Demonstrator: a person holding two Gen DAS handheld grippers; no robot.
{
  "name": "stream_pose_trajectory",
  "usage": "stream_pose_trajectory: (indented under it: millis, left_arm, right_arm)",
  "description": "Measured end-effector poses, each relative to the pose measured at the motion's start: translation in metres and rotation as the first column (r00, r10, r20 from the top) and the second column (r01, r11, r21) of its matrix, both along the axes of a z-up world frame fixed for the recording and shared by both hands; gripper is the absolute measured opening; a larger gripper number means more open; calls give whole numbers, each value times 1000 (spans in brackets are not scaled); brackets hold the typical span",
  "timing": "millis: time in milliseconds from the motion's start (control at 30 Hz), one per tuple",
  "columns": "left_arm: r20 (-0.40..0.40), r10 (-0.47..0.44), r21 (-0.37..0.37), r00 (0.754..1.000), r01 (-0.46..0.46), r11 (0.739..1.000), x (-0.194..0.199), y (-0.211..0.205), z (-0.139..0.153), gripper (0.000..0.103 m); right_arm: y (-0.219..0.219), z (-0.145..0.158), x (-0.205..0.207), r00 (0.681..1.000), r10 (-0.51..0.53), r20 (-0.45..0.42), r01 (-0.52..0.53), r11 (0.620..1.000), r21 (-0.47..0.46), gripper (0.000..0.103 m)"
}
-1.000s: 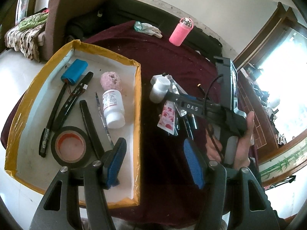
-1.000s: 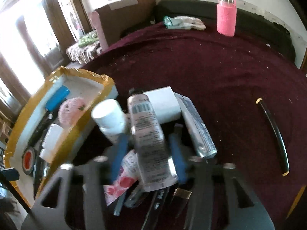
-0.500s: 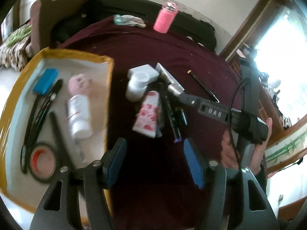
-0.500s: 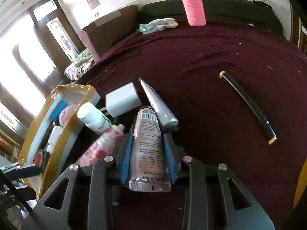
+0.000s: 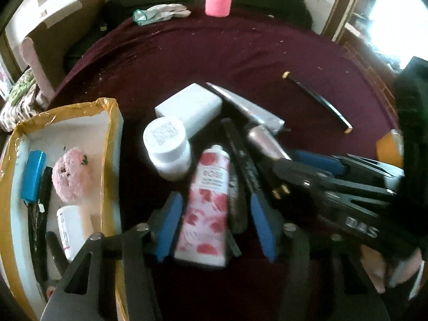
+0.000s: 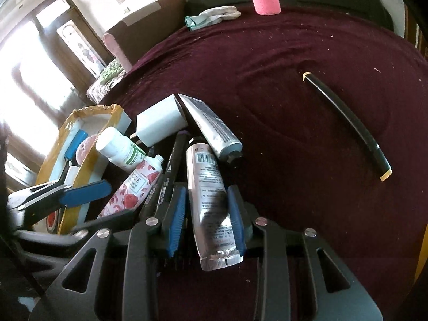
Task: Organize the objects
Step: 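Grasp the pink ROSE hand cream tube with the left tool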
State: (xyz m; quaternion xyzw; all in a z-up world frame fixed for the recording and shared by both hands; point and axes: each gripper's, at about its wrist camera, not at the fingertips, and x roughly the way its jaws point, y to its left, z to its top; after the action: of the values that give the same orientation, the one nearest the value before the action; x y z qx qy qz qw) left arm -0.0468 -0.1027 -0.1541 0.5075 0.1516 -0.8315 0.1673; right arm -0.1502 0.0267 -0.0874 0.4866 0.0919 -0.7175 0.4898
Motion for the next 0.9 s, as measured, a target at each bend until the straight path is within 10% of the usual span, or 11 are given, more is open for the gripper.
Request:
stream_pose_trajectory:
  millis: [100,533,900]
  left_arm:
    - [15,-2,-38,1000,2,999,-5,1,-5,28]
    - [29,-23,-73,999,25,997,25,15,-1,28]
    - [-6,25,-29,1000,-25,999,31,0,7,27]
  right_arm:
    - [-1,0,-1,1000,-4,9,4,1000,-1,30]
    - [-3,1,4,1000,21,-5,-21,1000,-5,30]
    - [0,2,2,1000,22,9,-22,999,-27,8]
